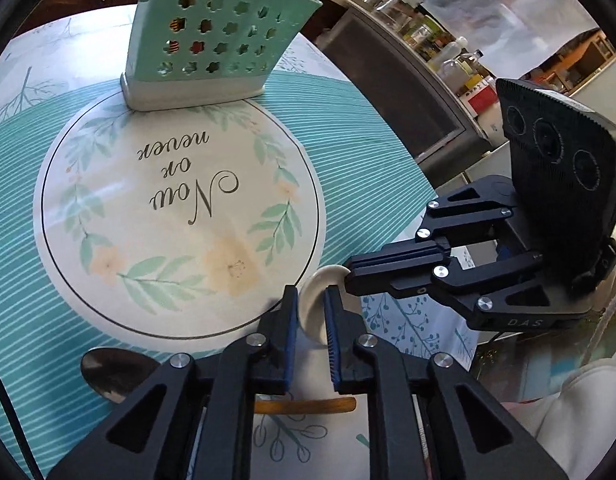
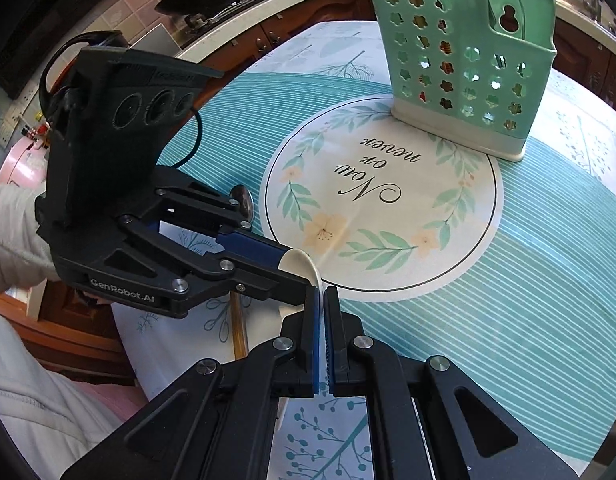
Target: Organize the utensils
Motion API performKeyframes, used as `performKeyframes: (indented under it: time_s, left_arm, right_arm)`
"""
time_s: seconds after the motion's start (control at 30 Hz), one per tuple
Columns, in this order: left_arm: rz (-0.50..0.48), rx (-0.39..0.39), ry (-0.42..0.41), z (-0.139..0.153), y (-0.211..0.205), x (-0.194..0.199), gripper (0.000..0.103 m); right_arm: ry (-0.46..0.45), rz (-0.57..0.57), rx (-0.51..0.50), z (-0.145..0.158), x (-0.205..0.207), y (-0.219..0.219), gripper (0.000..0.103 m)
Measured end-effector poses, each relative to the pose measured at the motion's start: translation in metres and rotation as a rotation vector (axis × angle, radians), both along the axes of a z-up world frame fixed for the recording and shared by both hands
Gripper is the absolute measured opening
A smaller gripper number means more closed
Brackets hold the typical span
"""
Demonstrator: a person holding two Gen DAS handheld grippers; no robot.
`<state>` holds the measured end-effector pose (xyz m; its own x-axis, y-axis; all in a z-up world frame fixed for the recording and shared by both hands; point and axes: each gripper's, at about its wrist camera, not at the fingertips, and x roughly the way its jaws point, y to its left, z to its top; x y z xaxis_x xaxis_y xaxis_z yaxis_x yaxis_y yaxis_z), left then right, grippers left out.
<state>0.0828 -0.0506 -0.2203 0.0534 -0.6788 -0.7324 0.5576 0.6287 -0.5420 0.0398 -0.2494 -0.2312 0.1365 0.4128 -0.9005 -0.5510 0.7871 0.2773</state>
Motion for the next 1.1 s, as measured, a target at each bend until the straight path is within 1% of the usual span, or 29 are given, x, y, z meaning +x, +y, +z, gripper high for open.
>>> performKeyframes:
  time_s: [0.1, 0.27, 0.37, 0.47, 0.63, 0.73, 0.83, 0.9, 0.93, 1.03, 1.1]
  left_arm:
    - [0.011, -0.001, -0.026, 0.006, 0.0, -0.002, 0.004]
    - [0.036, 0.054, -0.078, 0.017, -0.009, -0.008, 0.004]
    - [0.072, 0.071, -0.086, 0.025, -0.008, -0.009, 0.003]
    - [0.129, 0.107, -0.097, 0.034, 0.001, -0.008, 0.003]
    - [0.244, 0.169, -0.114, 0.054, 0.023, -0.006, 0.003]
    - [0.33, 0.215, -0.149, 0.075, 0.037, -0.005, 0.003]
    - [0.41, 0.25, -0.196, 0.097, 0.051, -0.004, 0.003]
    - [0.491, 0.28, -0.234, 0.115, 0.065, -0.005, 0.003]
    - [0.516, 0.286, -0.243, 0.12, 0.071, -0.005, 0.003]
    - [0.613, 0.309, -0.273, 0.136, 0.093, -0.009, 0.003]
    - [0.658, 0.314, -0.281, 0.143, 0.106, -0.014, 0.003]
  right_arm:
    - [0.001, -0.006, -0.006, -0.003, 0.002, -0.003, 0.002]
    - [0.048, -0.036, 0.015, -0.007, 0.01, -0.01, 0.003]
    - [0.052, -0.046, 0.031, -0.004, 0.011, -0.011, 0.003]
    - [0.053, -0.056, 0.044, 0.0, 0.013, -0.01, 0.004]
    - [0.04, -0.08, 0.066, 0.012, 0.017, -0.008, 0.004]
    - [0.034, -0.084, 0.073, 0.016, 0.02, -0.002, 0.004]
    - [0.024, -0.063, 0.061, 0.018, 0.02, 0.011, 0.009]
    - [0.026, -0.048, 0.054, 0.016, 0.02, 0.021, 0.018]
    - [0.027, -0.042, 0.053, 0.015, 0.02, 0.026, 0.02]
    - [0.043, -0.03, 0.057, 0.009, 0.023, 0.043, 0.022]
    - [0.054, -0.019, 0.055, 0.004, 0.024, 0.056, 0.022]
